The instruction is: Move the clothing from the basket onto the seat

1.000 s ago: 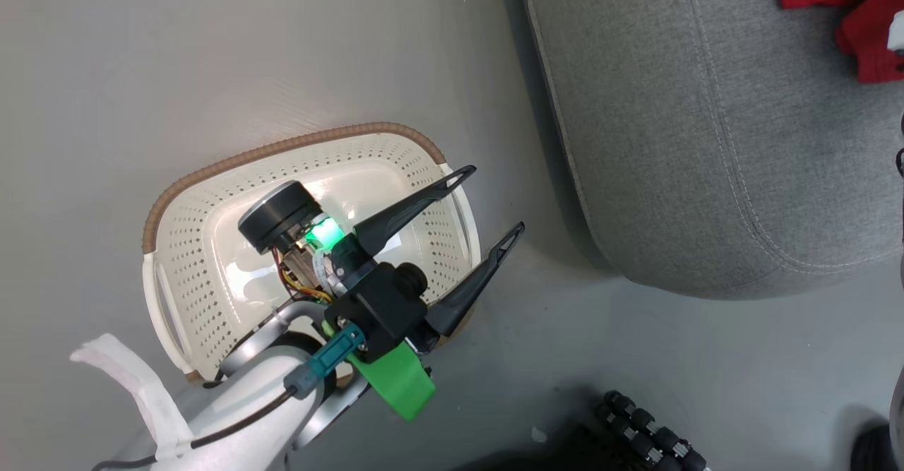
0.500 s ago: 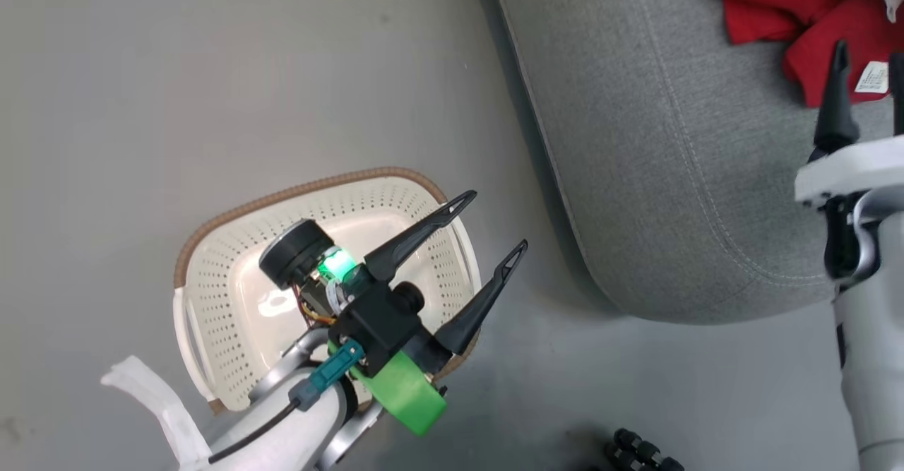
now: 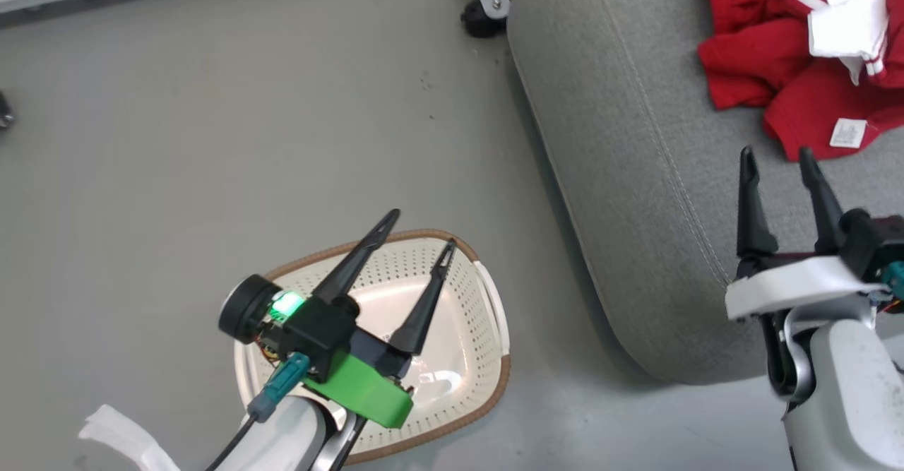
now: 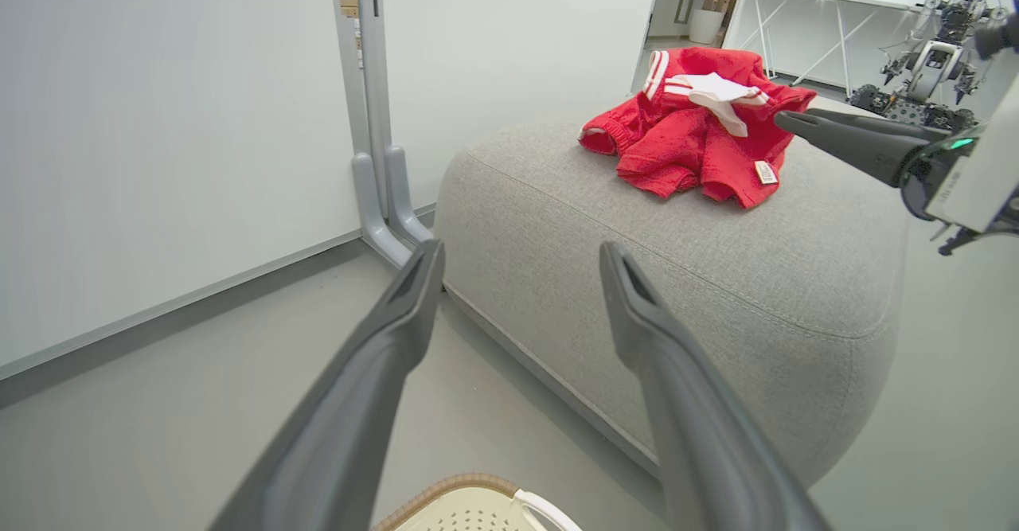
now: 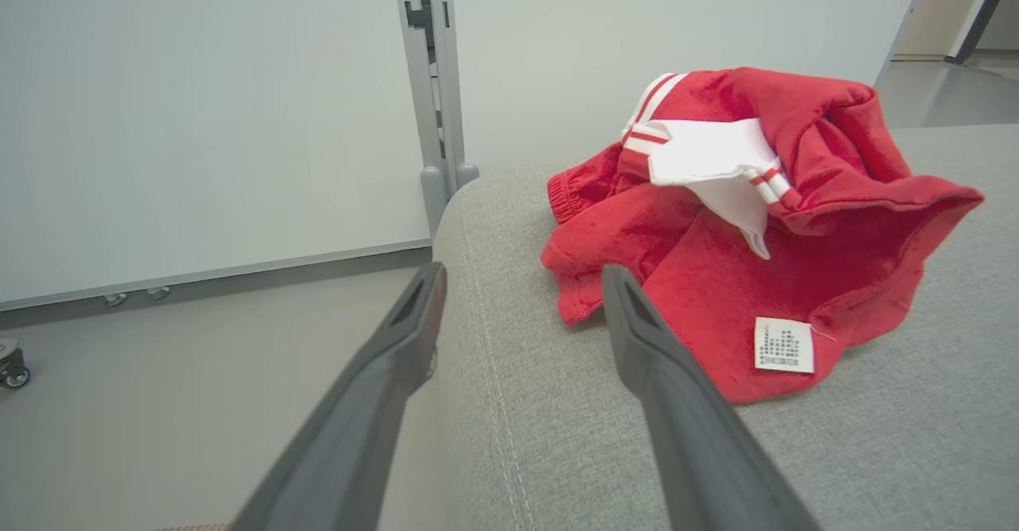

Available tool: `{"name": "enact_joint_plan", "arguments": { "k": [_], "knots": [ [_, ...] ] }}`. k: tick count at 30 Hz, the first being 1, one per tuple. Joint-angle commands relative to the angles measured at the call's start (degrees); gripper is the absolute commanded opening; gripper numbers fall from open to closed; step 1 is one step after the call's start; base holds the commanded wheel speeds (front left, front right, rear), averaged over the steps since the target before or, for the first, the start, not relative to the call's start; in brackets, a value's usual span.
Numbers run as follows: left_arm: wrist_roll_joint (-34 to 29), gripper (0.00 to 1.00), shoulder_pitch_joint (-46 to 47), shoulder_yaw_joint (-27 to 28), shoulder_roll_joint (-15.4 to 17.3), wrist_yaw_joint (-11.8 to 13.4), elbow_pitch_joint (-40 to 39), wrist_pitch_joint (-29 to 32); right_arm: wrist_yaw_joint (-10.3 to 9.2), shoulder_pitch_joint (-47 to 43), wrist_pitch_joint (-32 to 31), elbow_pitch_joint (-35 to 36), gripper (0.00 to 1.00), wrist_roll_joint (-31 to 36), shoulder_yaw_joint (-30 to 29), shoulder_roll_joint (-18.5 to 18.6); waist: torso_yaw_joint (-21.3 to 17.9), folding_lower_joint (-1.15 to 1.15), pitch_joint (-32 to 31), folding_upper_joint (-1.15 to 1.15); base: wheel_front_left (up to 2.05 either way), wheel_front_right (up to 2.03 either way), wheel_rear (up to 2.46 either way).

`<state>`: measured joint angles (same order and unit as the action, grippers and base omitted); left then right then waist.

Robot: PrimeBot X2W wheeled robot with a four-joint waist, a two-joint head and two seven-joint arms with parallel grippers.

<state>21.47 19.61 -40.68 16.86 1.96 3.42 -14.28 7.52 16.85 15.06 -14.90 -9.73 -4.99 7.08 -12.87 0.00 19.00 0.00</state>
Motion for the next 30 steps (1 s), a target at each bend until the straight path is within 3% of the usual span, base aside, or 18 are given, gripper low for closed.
{"name": "enact_joint_plan", "arguments": {
  "k": [1,7,16,30],
  "knots": [
    [0.58,1.00,-1.33,1.16,-0.20,0.76,0.26,-0.50,-0.06,-2.10,0.15,1.44,1.00,0.78,0.46,-0.29,4.04,0.00,-4.22,0.00,0.00,0.00,0.00],
    [1.97,1.00,-3.88,6.81,0.32,2.72,0.90,-0.91,-0.06,-7.22,-0.33,7.04,1.00,1.19,2.47,-1.81,7.01,0.00,-6.89,0.00,0.00,0.00,0.00],
    [1.62,1.00,-8.96,17.45,0.97,3.61,0.39,-0.91,-0.06,-12.49,-4.14,14.45,1.00,1.94,3.28,-3.25,10.52,0.00,-9.63,0.00,0.00,0.00,0.00],
    [0.22,1.00,-17.71,28.40,-1.98,1.27,3.34,-0.93,-0.06,-19.48,-8.29,19.58,1.00,2.06,4.08,-3.91,11.87,0.00,-14.06,0.00,0.00,0.00,0.00]
  ]
}}
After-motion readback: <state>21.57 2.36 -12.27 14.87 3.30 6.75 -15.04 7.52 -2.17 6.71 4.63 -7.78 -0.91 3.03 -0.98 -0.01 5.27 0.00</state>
